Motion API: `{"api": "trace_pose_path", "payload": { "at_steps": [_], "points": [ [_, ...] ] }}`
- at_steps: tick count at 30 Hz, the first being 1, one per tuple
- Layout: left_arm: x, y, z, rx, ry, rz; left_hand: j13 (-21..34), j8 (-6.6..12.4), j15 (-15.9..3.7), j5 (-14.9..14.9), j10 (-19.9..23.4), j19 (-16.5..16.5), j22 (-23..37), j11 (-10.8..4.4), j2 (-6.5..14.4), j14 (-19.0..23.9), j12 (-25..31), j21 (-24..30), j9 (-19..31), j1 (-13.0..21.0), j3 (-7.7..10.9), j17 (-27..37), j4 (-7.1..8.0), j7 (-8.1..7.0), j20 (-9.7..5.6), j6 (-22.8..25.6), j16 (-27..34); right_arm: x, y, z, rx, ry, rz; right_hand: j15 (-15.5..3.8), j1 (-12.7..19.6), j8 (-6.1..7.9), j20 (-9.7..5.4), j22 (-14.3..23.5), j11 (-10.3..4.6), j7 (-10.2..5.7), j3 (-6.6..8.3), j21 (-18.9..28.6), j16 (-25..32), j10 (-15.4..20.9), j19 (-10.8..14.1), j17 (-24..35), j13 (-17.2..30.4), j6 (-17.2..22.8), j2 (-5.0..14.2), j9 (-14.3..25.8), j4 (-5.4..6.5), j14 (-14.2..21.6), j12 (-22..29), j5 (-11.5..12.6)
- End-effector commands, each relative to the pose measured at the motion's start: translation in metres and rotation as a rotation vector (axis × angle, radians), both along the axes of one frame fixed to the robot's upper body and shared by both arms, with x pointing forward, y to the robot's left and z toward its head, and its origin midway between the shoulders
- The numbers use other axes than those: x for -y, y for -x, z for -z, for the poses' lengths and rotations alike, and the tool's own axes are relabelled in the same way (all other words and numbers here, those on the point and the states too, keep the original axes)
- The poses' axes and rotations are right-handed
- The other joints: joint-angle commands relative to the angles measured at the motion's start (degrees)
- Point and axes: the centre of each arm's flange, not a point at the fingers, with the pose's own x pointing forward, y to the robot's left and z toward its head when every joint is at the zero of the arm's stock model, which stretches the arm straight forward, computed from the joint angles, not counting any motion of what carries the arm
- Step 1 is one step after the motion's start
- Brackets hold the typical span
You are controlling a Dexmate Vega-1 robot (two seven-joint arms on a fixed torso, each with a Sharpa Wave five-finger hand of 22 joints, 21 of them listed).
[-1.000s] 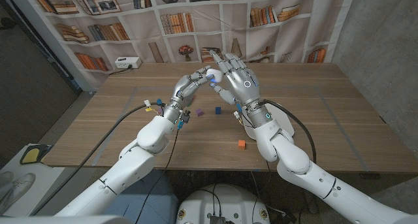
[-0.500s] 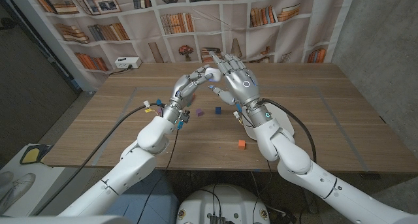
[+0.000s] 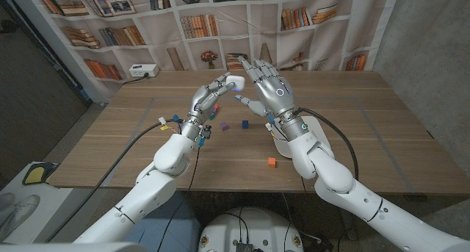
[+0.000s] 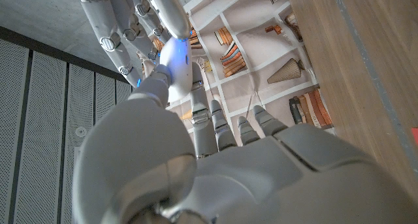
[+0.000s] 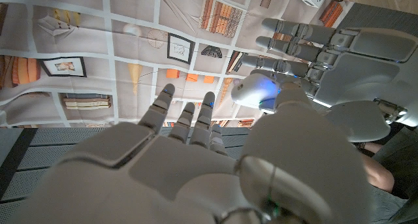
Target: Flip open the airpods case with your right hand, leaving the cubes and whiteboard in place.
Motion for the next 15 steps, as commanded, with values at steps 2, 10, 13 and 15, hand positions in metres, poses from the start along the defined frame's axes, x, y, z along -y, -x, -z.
{"api": "trace_pose_path", "payload": {
  "at_steps": [2,10,13,15],
  "points": [
    [-0.004,0.000,0.002,-0.005,0.028,-0.007,0.2,0.17,-0.17,0.3,0.0,0.0,0.1,-0.36,2.2,0.2,-0.2,0.2,0.3,1.4,-0.38,0.0,-0.07,-2.89,0.30,3.0,-0.1,0.012,-0.004,0.000,-0.005,-0.003,0.020,0.50,-2.7,0.66,0.85,0.3,0.47,0.23,-1.03,0.1,0.5,0.8,-0.1,0.2,-0.3,0.0,-0.05,0.2,0.97,0.1,-0.5,-0.4],
    [-0.007,-0.001,0.005,-0.011,0.043,-0.015,0.2,0.09,-0.05,0.3,-0.2,0.0,0.1,-0.87,2.2,0.2,-0.4,0.2,0.3,1.4,-0.71,0.0,-0.04,-3.22,0.28,3.0,-0.1,0.025,-0.008,-0.003,-0.012,-0.033,0.049,0.30,-5.9,1.02,0.74,0.3,0.57,-0.02,-1.54,0.3,1.0,1.2,0.1,0.4,-0.6,0.8,1.22,0.2,2.67,0.4,-0.8,-0.2],
    [-0.010,-0.002,0.007,-0.016,0.054,-0.016,0.2,0.04,0.01,0.3,-0.2,-0.1,0.1,-0.91,2.2,0.2,-0.4,0.2,0.4,1.4,-0.83,0.0,-0.02,-3.20,0.34,2.9,-0.1,0.035,-0.010,-0.006,-0.008,-0.051,0.070,-0.03,-7.6,1.23,0.37,0.3,0.53,-0.82,-1.35,0.4,1.3,1.6,0.1,0.6,-0.8,1.4,2.99,0.2,3.76,0.4,-1.0,0.1],
    [-0.012,-0.003,0.007,-0.017,0.061,-0.008,0.2,-0.01,0.10,0.2,-0.3,-0.1,0.1,-0.81,2.2,0.2,-0.5,0.2,0.4,1.4,-0.87,0.0,0.00,-3.20,0.48,2.8,-0.1,0.040,-0.009,-0.010,-0.003,-0.065,0.076,-0.08,-8.0,1.24,0.36,0.3,0.60,-0.94,-1.33,0.4,1.4,1.7,0.1,0.6,-0.9,1.5,3.36,0.2,4.01,0.4,-1.1,0.1]
  ]
}}
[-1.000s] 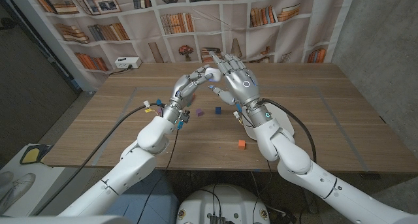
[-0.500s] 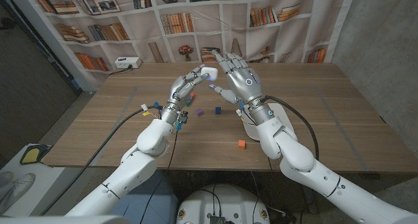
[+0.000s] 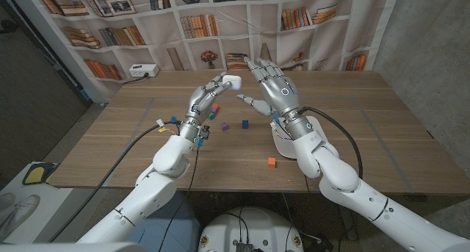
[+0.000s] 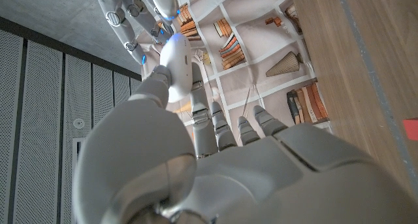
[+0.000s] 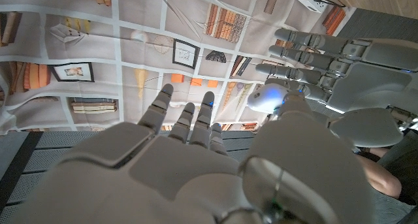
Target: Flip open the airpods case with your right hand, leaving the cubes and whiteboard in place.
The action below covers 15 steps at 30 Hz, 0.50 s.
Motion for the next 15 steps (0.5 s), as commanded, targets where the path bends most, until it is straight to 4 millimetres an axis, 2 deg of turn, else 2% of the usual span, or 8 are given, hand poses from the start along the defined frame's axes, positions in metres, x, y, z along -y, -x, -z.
{"api": "trace_pose_path", "payload": {
  "at_steps": [1,3,11,15],
  "points": [
    [-0.006,-0.002,0.003,-0.010,0.029,0.003,0.2,0.17,0.15,0.3,-0.1,-0.1,0.1,-0.03,2.0,0.2,-0.3,0.2,0.2,1.7,-0.45,0.0,0.02,-3.24,0.51,2.7,-0.1,0.024,-0.004,-0.008,0.007,-0.050,0.050,-0.37,-1.3,0.35,-0.21,0.3,-0.01,-0.56,0.11,0.4,0.6,0.6,0.2,0.3,-0.1,0.7,0.96,0.2,0.82,0.4,-0.2,0.1],
    [-0.009,-0.003,0.000,-0.003,0.024,-0.007,0.2,0.21,0.04,0.3,0.0,-0.2,0.1,-0.53,2.0,0.1,-0.3,0.2,0.2,1.7,-0.56,0.0,0.00,-3.22,0.45,2.8,-0.1,0.031,-0.004,-0.013,0.013,-0.070,0.060,-0.36,-1.6,0.35,-0.21,0.3,0.15,-0.60,0.10,0.4,0.6,0.7,0.3,0.3,-0.1,0.7,1.21,0.2,1.02,0.4,-0.2,0.2],
    [-0.011,-0.004,-0.004,-0.007,0.022,-0.014,0.2,0.35,-0.23,0.3,0.2,-0.3,0.1,-0.37,2.0,0.1,-0.3,0.2,0.3,1.8,-0.79,0.0,-0.05,-3.31,0.22,3.3,-0.1,0.044,-0.004,-0.022,0.033,-0.116,0.071,-0.54,-2.8,0.49,-0.27,0.3,0.67,-0.67,-0.10,0.5,0.9,1.3,0.7,0.3,-0.4,1.2,1.58,0.2,1.48,0.7,-0.3,0.4],
    [-0.012,-0.005,-0.005,-0.014,0.018,-0.023,0.2,0.62,-0.41,0.4,0.3,-0.3,0.1,-0.73,1.9,0.1,-0.3,0.2,0.6,1.9,-0.94,0.0,-0.13,-2.19,-0.05,3.6,-0.1,0.049,-0.004,-0.027,0.041,-0.144,0.071,-0.60,-3.2,0.63,-0.16,0.3,0.79,-0.42,-0.24,0.5,0.9,1.5,0.7,0.2,-0.5,1.7,1.47,0.2,1.53,0.7,-0.4,0.4]
  ]
}}
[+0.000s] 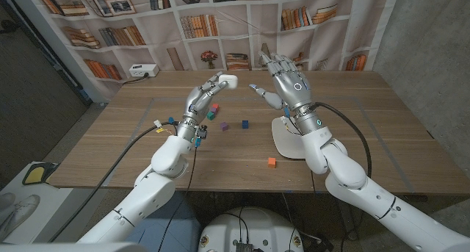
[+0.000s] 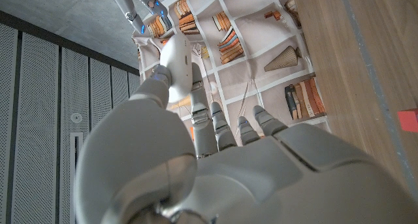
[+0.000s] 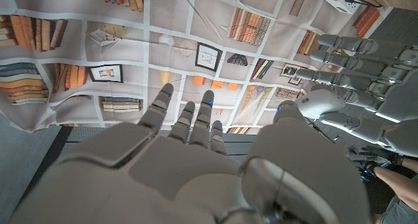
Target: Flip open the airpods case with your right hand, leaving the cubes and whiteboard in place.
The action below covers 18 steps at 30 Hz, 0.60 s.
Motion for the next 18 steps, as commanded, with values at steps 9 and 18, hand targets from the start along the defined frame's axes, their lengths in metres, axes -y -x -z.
{"api": "trace_pose_path", "payload": {
  "at_steps": [9,18],
  "points": [
    [-0.003,-0.004,-0.005,-0.024,-0.016,-0.020,0.3,0.90,-0.06,0.7,0.0,-0.5,0.1,0.15,1.9,-0.3,-0.2,0.1,1.2,1.9,-0.45,0.0,0.04,-1.55,0.14,3.1,-0.3,0.025,0.005,-0.029,0.023,-0.072,0.001,-0.41,-1.5,0.53,0.12,0.3,-0.01,0.06,-0.37,0.3,0.5,0.6,0.5,0.1,-0.1,1.3,-0.06,0.1,0.41,0.6,-0.5,0.5],
    [-0.001,-0.008,-0.005,-0.026,-0.019,-0.002,0.3,1.35,0.10,0.6,-0.1,-0.7,0.1,0.07,2.1,-0.6,-0.3,0.1,2.0,2.0,-0.58,0.0,0.08,-0.94,0.18,3.1,-0.3,0.026,0.009,-0.037,-0.023,-0.079,-0.044,0.18,-2.6,0.48,0.36,0.3,0.13,0.45,-0.82,0.1,0.3,0.1,0.2,0.0,-0.3,1.5,-0.44,0.1,0.62,0.0,-1.0,0.5]
  ]
}}
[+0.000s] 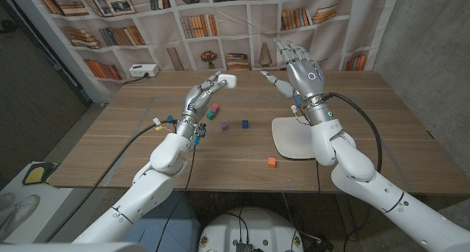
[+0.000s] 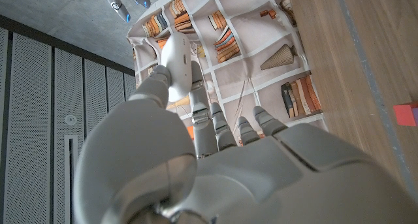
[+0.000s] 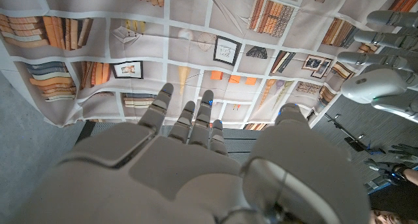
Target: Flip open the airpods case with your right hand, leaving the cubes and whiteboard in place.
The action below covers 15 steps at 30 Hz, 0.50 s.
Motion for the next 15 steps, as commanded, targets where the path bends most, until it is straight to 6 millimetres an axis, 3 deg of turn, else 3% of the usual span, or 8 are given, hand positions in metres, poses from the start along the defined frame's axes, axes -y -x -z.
{"api": "trace_pose_path", "payload": {
  "at_steps": [1,15],
  "points": [
    [0.002,-0.004,0.000,-0.009,-0.007,0.012,0.3,0.51,-0.12,0.3,0.0,-0.3,0.1,-0.24,2.1,-0.3,-0.1,0.1,0.5,2.0,-0.28,0.0,0.06,-1.77,0.20,2.4,0.0,0.004,0.005,-0.012,-0.041,-0.010,-0.047,0.35,-0.7,0.27,0.15,0.3,-0.01,-0.07,-0.33,0.1,0.3,-0.1,0.0,0.0,-0.1,0.4,-0.35,0.1,0.11,-0.1,-0.2,0.3],
    [0.003,-0.007,-0.001,-0.016,-0.037,0.011,0.3,0.87,-0.08,0.3,0.2,-0.5,0.1,-0.22,2.2,-0.4,-0.1,0.1,1.3,2.2,-0.47,0.0,0.05,-1.82,0.30,2.2,0.0,0.006,0.010,-0.026,-0.140,-0.015,-0.141,1.19,-0.9,0.26,0.44,0.3,0.08,0.16,-0.61,0.0,-0.3,-0.5,-0.5,-0.5,-0.4,0.9,-1.19,0.0,-0.62,-1.2,-1.0,0.3]
  ]
}}
